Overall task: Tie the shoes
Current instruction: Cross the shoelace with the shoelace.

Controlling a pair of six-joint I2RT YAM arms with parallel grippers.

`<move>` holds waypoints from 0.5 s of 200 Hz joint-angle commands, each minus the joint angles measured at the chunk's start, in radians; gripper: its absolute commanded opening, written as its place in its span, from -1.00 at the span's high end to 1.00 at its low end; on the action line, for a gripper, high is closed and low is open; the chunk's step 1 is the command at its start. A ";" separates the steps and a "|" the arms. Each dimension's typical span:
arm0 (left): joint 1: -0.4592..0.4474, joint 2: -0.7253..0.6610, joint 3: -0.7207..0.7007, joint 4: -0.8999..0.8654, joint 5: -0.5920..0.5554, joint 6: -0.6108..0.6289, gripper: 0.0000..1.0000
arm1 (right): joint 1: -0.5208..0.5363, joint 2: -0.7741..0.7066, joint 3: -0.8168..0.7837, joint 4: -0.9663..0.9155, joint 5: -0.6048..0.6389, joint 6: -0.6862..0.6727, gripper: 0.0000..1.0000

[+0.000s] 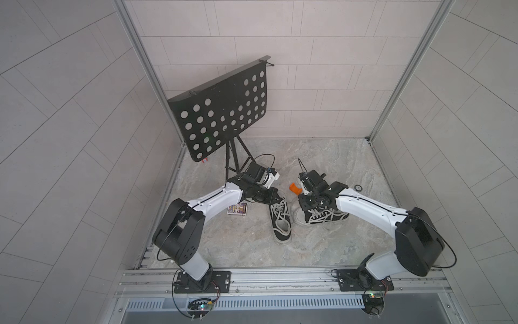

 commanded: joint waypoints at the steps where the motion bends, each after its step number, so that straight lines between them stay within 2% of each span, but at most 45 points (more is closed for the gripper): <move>1: 0.002 0.006 -0.011 0.007 0.031 0.000 1.00 | 0.028 0.062 0.018 0.021 -0.034 0.003 0.45; 61: 0.015 0.011 -0.009 0.009 0.037 -0.007 1.00 | 0.042 0.205 0.076 0.065 -0.051 -0.022 0.47; 100: 0.018 0.014 -0.008 0.009 0.037 -0.009 1.00 | 0.043 0.242 0.098 0.067 -0.049 -0.024 0.47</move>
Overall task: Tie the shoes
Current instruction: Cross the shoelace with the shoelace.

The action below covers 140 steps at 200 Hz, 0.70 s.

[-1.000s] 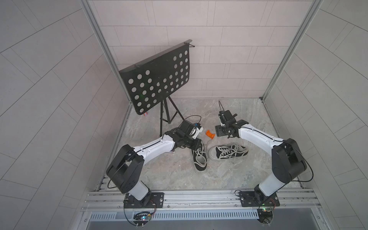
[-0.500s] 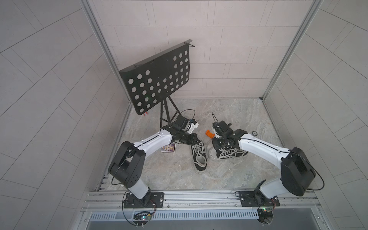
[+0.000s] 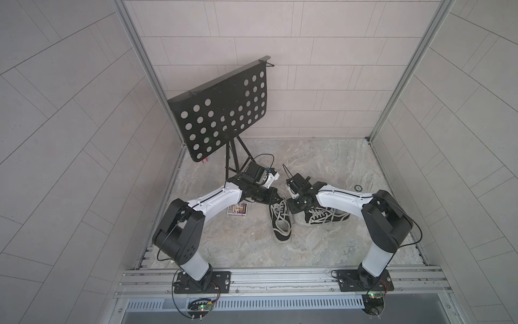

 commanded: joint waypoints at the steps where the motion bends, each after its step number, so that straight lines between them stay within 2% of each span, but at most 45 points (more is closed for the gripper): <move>1: 0.006 0.014 -0.008 0.008 0.011 -0.008 1.00 | 0.006 0.009 0.018 -0.004 0.007 -0.010 0.47; 66: 0.012 0.027 -0.005 0.002 0.013 -0.012 1.00 | 0.021 0.062 -0.010 0.007 0.082 0.011 0.46; 107: 0.014 0.023 -0.006 -0.003 0.005 -0.011 1.00 | 0.022 0.090 -0.006 0.005 0.128 0.034 0.58; 140: 0.016 0.021 -0.006 -0.007 0.002 -0.009 1.00 | 0.023 0.099 -0.009 -0.030 0.182 0.053 0.60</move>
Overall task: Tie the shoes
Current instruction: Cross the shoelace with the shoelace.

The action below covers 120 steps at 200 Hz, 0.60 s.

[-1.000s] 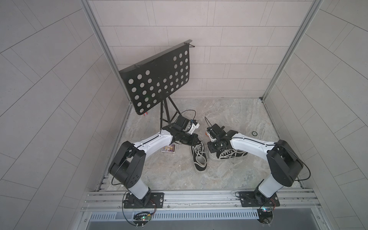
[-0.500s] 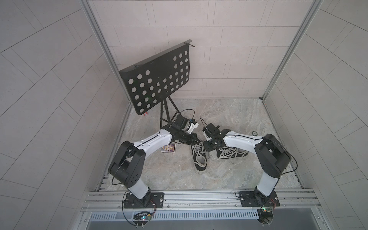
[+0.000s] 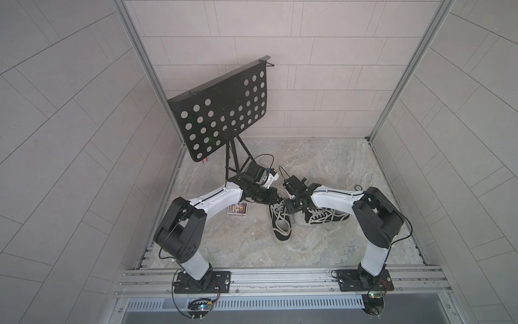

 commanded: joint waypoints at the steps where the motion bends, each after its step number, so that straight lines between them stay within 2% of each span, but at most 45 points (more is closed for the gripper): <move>1: 0.008 0.003 -0.006 -0.006 0.000 0.006 1.00 | 0.002 0.037 -0.016 -0.088 0.076 0.025 0.60; 36: 0.009 0.004 -0.005 -0.006 0.000 0.006 1.00 | 0.012 0.067 -0.014 -0.102 0.089 0.031 0.63; 67: 0.009 0.001 -0.007 -0.010 0.001 0.012 1.00 | 0.013 0.059 -0.035 -0.079 0.069 0.045 0.97; 89: 0.012 0.001 -0.005 -0.017 -0.003 0.021 1.00 | 0.014 -0.035 -0.079 -0.060 0.060 0.058 1.00; 120: 0.013 0.003 -0.002 -0.013 0.006 0.023 1.00 | 0.014 -0.244 -0.155 -0.039 0.048 0.075 1.00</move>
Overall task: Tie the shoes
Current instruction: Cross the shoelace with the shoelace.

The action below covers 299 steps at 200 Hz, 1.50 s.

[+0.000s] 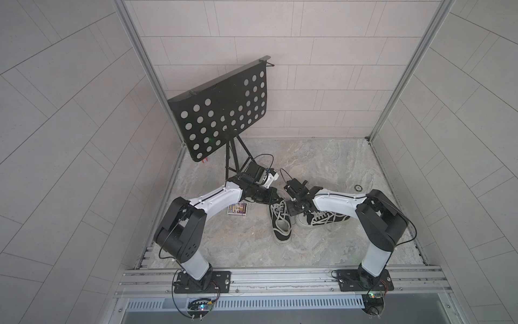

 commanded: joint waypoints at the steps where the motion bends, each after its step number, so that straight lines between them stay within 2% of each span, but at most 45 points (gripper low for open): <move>1: 0.007 0.003 -0.003 -0.012 0.006 0.022 1.00 | -0.001 -0.152 -0.055 -0.050 0.008 0.026 1.00; 45: 0.007 0.010 0.004 0.009 0.095 0.048 0.94 | -0.003 -0.389 -0.127 -0.013 -0.017 0.020 1.00; 79: 0.006 0.034 0.022 0.000 0.172 0.087 0.87 | -0.006 -0.461 -0.082 0.037 -0.080 -0.018 1.00; 97: 0.006 0.045 0.029 -0.001 0.197 0.101 0.85 | -0.009 -0.461 -0.046 0.044 -0.103 -0.018 1.00; 120: 0.007 0.050 0.027 -0.002 0.168 0.091 0.84 | -0.011 -0.456 -0.012 0.043 -0.117 0.004 1.00; 152: -0.002 0.048 0.012 0.036 0.215 0.090 0.69 | -0.017 -0.448 -0.025 0.113 -0.138 0.037 1.00; 216: -0.020 0.049 0.024 0.052 0.292 0.158 0.43 | -0.048 -0.415 0.045 0.130 -0.183 0.083 1.00; 257: -0.037 0.065 0.035 0.056 0.284 0.190 0.34 | -0.069 -0.411 0.067 0.154 -0.211 0.114 1.00; 299: -0.047 0.063 0.035 0.059 0.221 0.227 0.28 | -0.088 -0.407 0.085 0.159 -0.240 0.145 1.00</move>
